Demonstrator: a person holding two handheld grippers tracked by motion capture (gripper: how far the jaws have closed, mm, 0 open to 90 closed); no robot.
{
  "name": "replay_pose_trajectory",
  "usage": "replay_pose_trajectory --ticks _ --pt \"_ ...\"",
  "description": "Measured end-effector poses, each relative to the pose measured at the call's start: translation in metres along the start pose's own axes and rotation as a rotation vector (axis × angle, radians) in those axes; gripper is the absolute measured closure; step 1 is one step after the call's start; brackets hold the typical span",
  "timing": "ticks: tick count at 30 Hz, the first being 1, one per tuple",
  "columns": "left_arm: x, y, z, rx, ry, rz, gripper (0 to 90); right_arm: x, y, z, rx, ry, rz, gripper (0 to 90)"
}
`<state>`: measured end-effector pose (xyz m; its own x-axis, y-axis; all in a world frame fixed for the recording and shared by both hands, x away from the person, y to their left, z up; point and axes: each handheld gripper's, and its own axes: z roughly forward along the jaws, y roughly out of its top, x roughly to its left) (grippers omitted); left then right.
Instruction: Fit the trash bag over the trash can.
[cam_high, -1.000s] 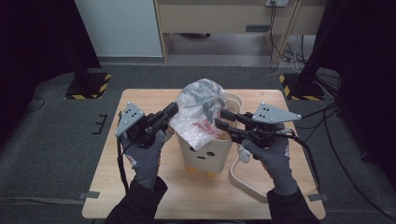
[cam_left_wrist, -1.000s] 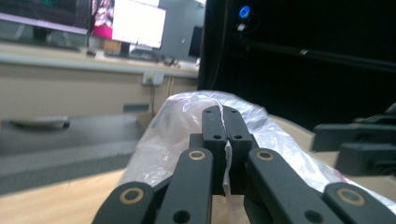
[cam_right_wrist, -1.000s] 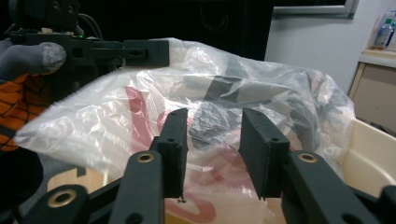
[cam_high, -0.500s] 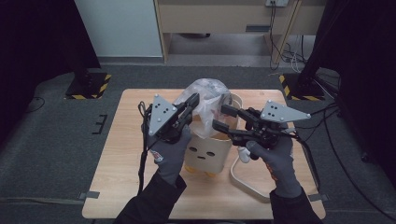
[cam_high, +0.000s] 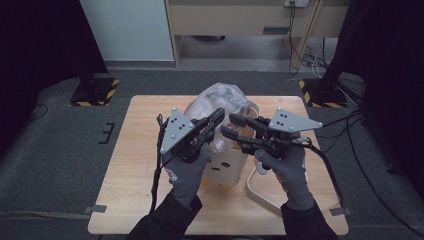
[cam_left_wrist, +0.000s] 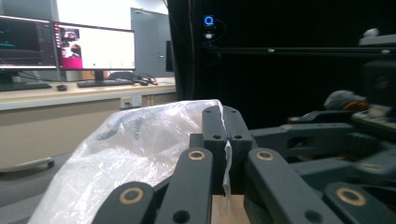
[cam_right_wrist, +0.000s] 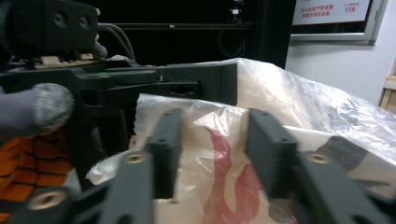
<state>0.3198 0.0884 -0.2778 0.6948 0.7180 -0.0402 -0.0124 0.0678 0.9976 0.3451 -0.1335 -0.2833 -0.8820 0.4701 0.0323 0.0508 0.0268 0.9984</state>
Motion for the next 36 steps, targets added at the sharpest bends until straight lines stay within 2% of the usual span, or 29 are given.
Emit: replay_pose_trajectory --ticks 1,3,7,10,13,15,16,18,20,22,25,26,27,30,33,36 --pt "-0.001 0.001 -0.001 -0.004 -0.013 -0.008 89.8 0.000 -0.002 0.002 0.006 -0.005 -0.024 78.4" --pt "-0.001 0.001 -0.002 -0.007 -0.018 -0.009 89.8 0.001 -0.004 0.003 0.016 -0.020 -0.051 89.6" --pt "0.002 0.001 -0.003 -0.005 -0.033 -0.027 89.8 0.001 -0.004 0.002 0.024 -0.043 -0.068 90.0" --pt "0.005 -0.001 -0.002 -0.001 -0.058 -0.058 89.7 -0.005 -0.002 0.000 0.043 -0.102 -0.094 90.0" --pt "0.005 -0.004 0.001 0.007 -0.065 -0.065 89.6 -0.005 -0.002 0.000 0.060 -0.122 -0.114 90.0" --pt "0.003 -0.007 0.005 0.031 -0.069 -0.066 89.6 -0.006 -0.005 0.000 0.104 -0.143 -0.143 90.0" --pt "0.003 -0.007 0.005 0.031 -0.069 -0.066 89.6 -0.006 -0.005 0.000 0.104 -0.143 -0.143 90.0" --pt "0.002 -0.011 0.007 0.054 -0.071 -0.070 89.6 -0.007 -0.009 0.002 0.173 -0.153 -0.158 88.2" --pt "0.001 -0.014 0.005 0.063 -0.072 -0.069 89.6 -0.008 -0.010 0.002 0.194 -0.147 -0.156 86.2" --pt "0.000 -0.016 0.003 0.059 -0.071 -0.071 89.6 -0.008 -0.012 0.001 0.211 -0.125 -0.134 82.9" --pt "-0.001 -0.018 0.001 0.057 -0.068 -0.065 89.6 -0.012 -0.018 -0.005 0.183 -0.090 -0.078 74.6" --pt "-0.001 -0.018 0.001 0.057 -0.068 -0.065 89.6 -0.012 -0.018 -0.005 0.183 -0.090 -0.078 74.6" --pt "-0.002 -0.020 0.001 0.057 -0.064 -0.060 89.6 -0.014 -0.021 -0.014 0.130 -0.071 -0.060 67.5" --pt "-0.004 -0.025 0.001 0.055 -0.070 -0.072 89.6 -0.017 -0.019 -0.024 0.053 -0.060 -0.035 63.0" --pt "-0.007 -0.029 0.003 0.044 -0.086 -0.091 89.6 -0.019 -0.015 -0.027 0.031 -0.087 -0.050 57.6" --pt "-0.012 -0.030 0.003 0.025 -0.107 -0.107 89.6 -0.020 -0.015 -0.022 0.059 -0.101 -0.082 54.2"
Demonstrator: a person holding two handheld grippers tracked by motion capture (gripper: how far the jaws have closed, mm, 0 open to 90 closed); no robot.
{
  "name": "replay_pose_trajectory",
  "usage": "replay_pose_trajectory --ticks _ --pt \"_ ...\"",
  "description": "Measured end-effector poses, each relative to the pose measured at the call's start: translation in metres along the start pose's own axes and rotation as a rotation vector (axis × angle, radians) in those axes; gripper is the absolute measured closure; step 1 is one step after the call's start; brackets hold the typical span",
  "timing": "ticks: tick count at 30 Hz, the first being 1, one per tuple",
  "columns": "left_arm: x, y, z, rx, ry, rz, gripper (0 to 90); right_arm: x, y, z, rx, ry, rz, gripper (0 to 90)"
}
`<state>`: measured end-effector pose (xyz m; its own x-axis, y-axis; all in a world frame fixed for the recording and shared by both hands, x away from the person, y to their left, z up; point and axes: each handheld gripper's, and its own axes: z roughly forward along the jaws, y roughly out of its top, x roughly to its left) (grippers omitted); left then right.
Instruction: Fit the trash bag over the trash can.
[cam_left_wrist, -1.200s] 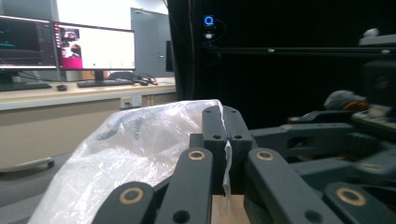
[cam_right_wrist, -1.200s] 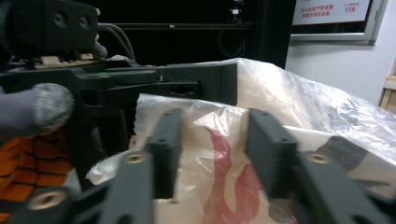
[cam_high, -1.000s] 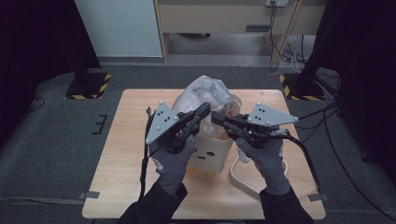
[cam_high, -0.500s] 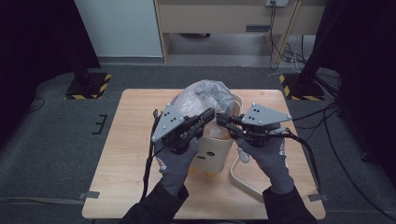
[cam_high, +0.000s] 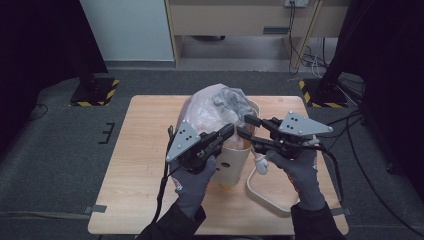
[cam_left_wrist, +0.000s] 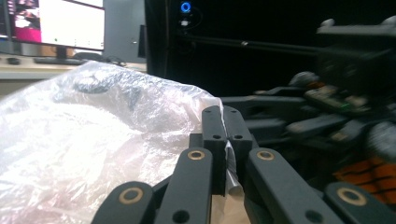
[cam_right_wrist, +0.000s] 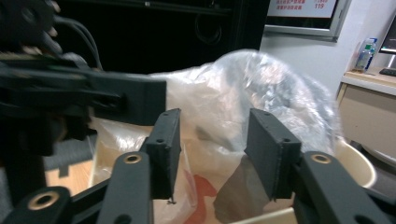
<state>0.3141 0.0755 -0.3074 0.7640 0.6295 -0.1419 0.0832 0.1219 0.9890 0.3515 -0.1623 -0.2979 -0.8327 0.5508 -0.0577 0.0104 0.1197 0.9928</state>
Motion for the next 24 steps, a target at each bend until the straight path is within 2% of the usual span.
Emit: replay_pose_trajectory --ticks 3,5,7,12,15,16,19,21,24 --pt "-0.002 0.000 -0.001 -0.001 0.002 0.003 89.4 0.001 -0.002 0.004 0.010 0.003 -0.018 54.8" --pt "0.000 -0.001 -0.002 -0.006 -0.008 -0.009 89.4 0.001 -0.003 0.006 0.000 0.003 -0.034 54.2" --pt "0.004 0.000 -0.005 -0.028 -0.015 -0.040 89.4 0.001 -0.005 0.007 0.013 0.004 -0.053 54.1" --pt "0.001 0.001 -0.005 -0.038 -0.022 -0.033 89.4 0.000 -0.005 0.009 0.021 -0.010 -0.053 53.7" --pt "-0.002 0.001 -0.004 -0.027 -0.032 -0.029 89.3 0.001 -0.005 0.013 0.026 -0.007 -0.055 53.6" --pt "-0.002 0.001 -0.003 -0.024 -0.032 -0.027 89.2 0.001 -0.006 0.014 0.030 -0.006 -0.063 56.8" --pt "-0.002 0.001 -0.003 -0.018 -0.023 -0.018 88.2 0.003 -0.007 0.014 0.032 0.020 -0.068 79.5" --pt "-0.001 0.001 -0.004 -0.014 -0.015 -0.016 85.6 0.004 -0.008 0.013 0.039 0.024 -0.062 89.8" --pt "0.002 0.003 -0.007 -0.015 0.001 -0.017 79.2 0.003 -0.010 0.009 0.040 0.019 -0.052 90.0"
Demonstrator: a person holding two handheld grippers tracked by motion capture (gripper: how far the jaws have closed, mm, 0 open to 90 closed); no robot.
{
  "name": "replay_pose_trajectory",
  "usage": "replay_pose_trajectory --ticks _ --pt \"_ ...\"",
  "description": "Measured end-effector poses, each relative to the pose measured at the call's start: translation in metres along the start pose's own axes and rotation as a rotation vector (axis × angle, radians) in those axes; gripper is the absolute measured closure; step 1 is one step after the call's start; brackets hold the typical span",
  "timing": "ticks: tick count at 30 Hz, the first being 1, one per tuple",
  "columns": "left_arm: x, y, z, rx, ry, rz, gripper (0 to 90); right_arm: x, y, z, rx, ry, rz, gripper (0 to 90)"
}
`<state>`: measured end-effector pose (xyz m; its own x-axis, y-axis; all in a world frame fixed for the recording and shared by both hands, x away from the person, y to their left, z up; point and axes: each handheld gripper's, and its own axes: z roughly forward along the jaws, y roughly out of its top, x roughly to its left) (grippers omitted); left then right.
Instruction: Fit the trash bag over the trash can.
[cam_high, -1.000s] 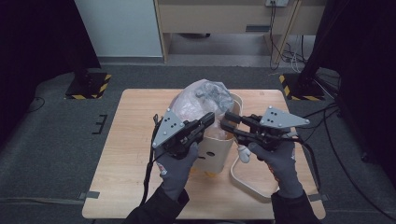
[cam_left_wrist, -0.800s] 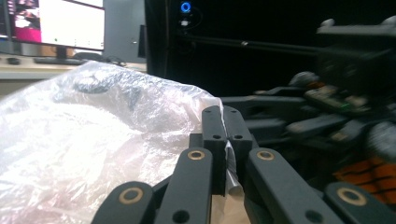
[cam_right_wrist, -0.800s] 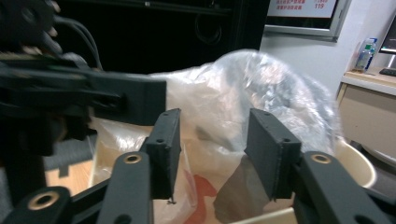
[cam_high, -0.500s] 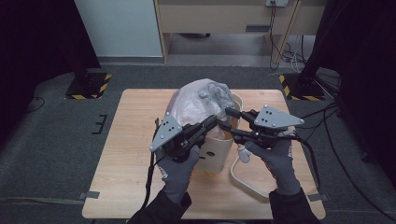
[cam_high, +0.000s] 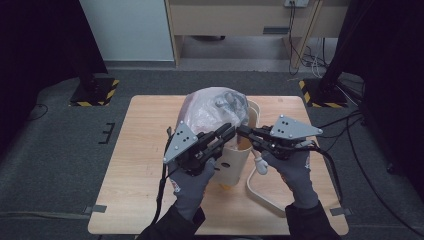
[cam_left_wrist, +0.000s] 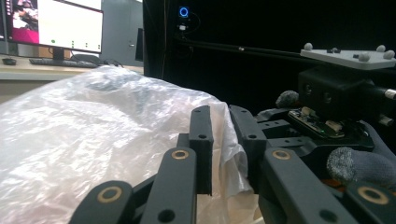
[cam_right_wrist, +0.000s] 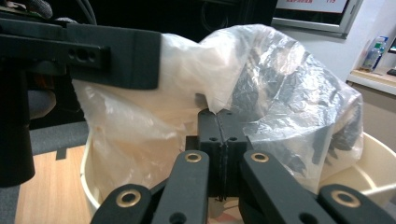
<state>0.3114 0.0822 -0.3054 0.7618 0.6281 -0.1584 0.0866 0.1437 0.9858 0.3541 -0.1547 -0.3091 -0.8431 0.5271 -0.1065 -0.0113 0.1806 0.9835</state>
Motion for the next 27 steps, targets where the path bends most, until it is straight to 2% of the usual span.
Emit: replay_pose_trajectory --ticks 2,3,4,5,6,7,9,10,11,12,13,14,15,17,21,23,25,27 --pt "0.001 0.001 -0.002 -0.002 0.004 -0.003 73.2 -0.001 0.000 -0.003 0.000 -0.005 0.008 90.0" --pt "0.002 0.002 -0.004 -0.012 0.012 -0.006 73.2 -0.001 0.000 -0.003 0.000 -0.005 0.008 90.0" --pt "0.004 0.004 -0.008 -0.021 0.032 -0.010 61.7 -0.003 0.001 -0.006 0.011 -0.025 0.010 90.0" --pt "0.006 0.005 -0.011 -0.028 0.043 -0.010 61.7 -0.003 0.001 -0.006 0.011 -0.025 0.010 90.0" --pt "0.011 0.009 -0.019 -0.047 0.067 -0.015 60.7 -0.003 0.001 -0.006 0.014 -0.028 0.009 90.0" --pt "0.018 0.012 -0.027 -0.064 0.099 -0.022 55.1 -0.004 0.001 -0.008 0.017 -0.041 0.011 90.0" --pt "0.029 0.015 -0.038 -0.077 0.149 -0.025 51.2 -0.004 0.002 -0.009 0.020 -0.046 0.014 90.0" --pt "0.035 0.017 -0.042 -0.073 0.171 -0.027 48.1 -0.004 0.002 -0.009 0.021 -0.047 0.013 90.0" --pt "0.035 0.017 -0.042 -0.073 0.171 -0.027 45.3 -0.004 0.002 -0.009 0.023 -0.048 0.011 90.0" --pt "0.046 0.017 -0.050 -0.063 0.220 -0.032 44.4 -0.004 0.002 -0.009 0.025 -0.048 0.010 90.0" --pt "0.046 0.017 -0.050 -0.063 0.220 -0.032 44.0 -0.004 0.002 -0.009 0.026 -0.047 0.011 90.0" --pt "0.056 0.015 -0.055 -0.053 0.248 -0.049 43.3 -0.004 0.002 -0.009 0.027 -0.047 0.012 90.0" --pt "0.056 0.015 -0.055 -0.053 0.248 -0.049 42.8 -0.004 0.002 -0.009 0.027 -0.047 0.012 90.0" --pt "0.064 0.010 -0.055 -0.017 0.269 -0.060 41.6 -0.004 0.002 -0.010 0.034 -0.047 0.009 90.0" --pt "0.071 0.000 -0.050 0.029 0.266 -0.108 41.9 -0.004 0.003 -0.010 0.041 -0.048 0.008 90.0" --pt "0.074 -0.006 -0.047 0.039 0.252 -0.130 45.1 -0.004 0.003 -0.011 0.044 -0.048 0.006 88.9" --pt "0.073 -0.006 -0.046 0.039 0.238 -0.134 50.3 -0.004 0.003 -0.011 0.040 -0.045 0.009 87.0" --pt "0.071 -0.004 -0.046 0.055 0.228 -0.116 59.7 -0.004 0.003 -0.011 0.034 -0.031 0.012 81.9"
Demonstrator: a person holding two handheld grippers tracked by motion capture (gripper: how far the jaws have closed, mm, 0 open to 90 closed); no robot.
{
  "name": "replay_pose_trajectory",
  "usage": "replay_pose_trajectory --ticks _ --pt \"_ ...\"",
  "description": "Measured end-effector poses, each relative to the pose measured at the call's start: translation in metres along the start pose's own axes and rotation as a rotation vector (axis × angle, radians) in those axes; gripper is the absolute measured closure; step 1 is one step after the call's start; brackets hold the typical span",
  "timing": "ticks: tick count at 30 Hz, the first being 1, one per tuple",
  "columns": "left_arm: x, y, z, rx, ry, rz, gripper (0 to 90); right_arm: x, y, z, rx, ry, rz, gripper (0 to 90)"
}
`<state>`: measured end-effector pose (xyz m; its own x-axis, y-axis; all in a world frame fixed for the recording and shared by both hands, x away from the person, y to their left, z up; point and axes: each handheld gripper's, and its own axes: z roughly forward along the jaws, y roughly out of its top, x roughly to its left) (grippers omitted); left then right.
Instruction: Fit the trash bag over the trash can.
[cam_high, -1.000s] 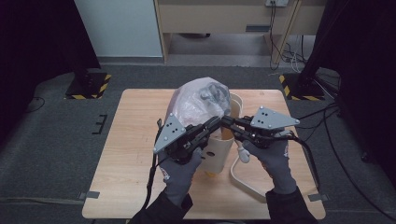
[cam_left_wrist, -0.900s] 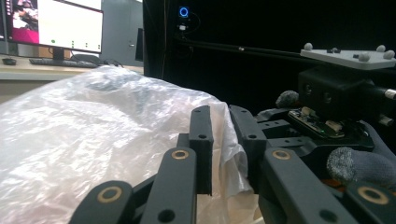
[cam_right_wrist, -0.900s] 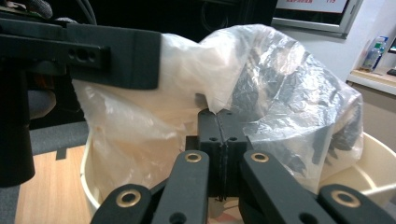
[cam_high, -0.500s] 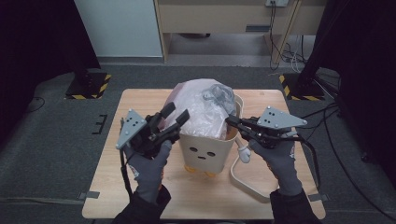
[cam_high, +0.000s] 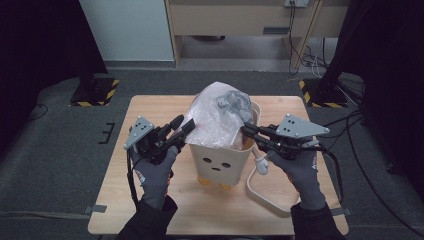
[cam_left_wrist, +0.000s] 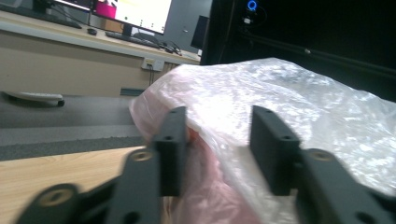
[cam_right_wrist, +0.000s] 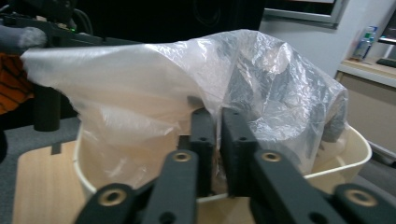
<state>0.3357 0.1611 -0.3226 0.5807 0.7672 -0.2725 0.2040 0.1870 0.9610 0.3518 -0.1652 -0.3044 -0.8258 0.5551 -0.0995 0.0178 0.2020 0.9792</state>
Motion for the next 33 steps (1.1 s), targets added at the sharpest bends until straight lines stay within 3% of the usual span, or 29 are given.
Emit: replay_pose_trajectory --ticks 5,8,11,12,17,19,21,22,24,25,27,28,29,30,33 --pt "-0.002 0.004 -0.001 0.012 0.020 0.033 73.9 0.002 0.001 -0.003 -0.012 0.026 0.004 66.9" --pt "-0.001 0.006 -0.003 0.002 0.025 0.044 78.2 0.001 0.004 -0.008 -0.048 0.050 0.021 60.7" --pt "-0.002 0.008 -0.004 -0.008 0.031 0.065 81.2 0.000 0.007 -0.011 -0.087 0.068 0.046 57.3" --pt "-0.004 0.011 -0.005 -0.021 0.031 0.085 85.3 -0.002 0.010 -0.014 -0.138 0.094 0.085 55.5" --pt "-0.014 0.017 -0.008 -0.050 0.015 0.149 87.4 -0.005 0.019 -0.012 -0.172 0.076 0.109 55.3" --pt "-0.027 0.022 -0.004 -0.058 -0.020 0.203 87.8 -0.003 0.026 -0.005 -0.154 0.074 0.107 55.4" --pt "-0.032 0.022 -0.002 -0.056 -0.029 0.214 87.8 -0.003 0.028 -0.002 -0.144 0.073 0.101 56.2" --pt "-0.042 0.024 0.002 -0.057 -0.052 0.238 87.8 -0.002 0.029 0.002 -0.115 0.063 0.093 60.6" --pt "-0.047 0.025 0.004 -0.059 -0.075 0.242 87.8 -0.002 0.028 0.004 -0.089 0.055 0.088 63.3" --pt "-0.054 0.026 0.007 -0.064 -0.098 0.250 87.7 -0.002 0.025 0.006 -0.039 0.032 0.071 71.8" --pt "-0.057 0.027 0.008 -0.071 -0.112 0.244 87.6 -0.003 0.024 0.006 -0.015 0.030 0.073 73.4" --pt "-0.062 0.030 0.011 -0.080 -0.128 0.247 87.6 -0.003 0.021 0.008 0.038 0.017 0.067 76.3" --pt "-0.062 0.030 0.011 -0.080 -0.128 0.247 87.7 -0.003 0.021 0.008 0.038 0.017 0.067 76.3" --pt "-0.067 0.032 0.015 -0.083 -0.147 0.246 87.7 -0.003 0.018 0.012 0.084 0.016 0.073 76.1" --pt "-0.076 0.033 0.020 -0.078 -0.168 0.252 87.7 -0.001 0.015 0.017 0.121 0.039 0.073 71.9"
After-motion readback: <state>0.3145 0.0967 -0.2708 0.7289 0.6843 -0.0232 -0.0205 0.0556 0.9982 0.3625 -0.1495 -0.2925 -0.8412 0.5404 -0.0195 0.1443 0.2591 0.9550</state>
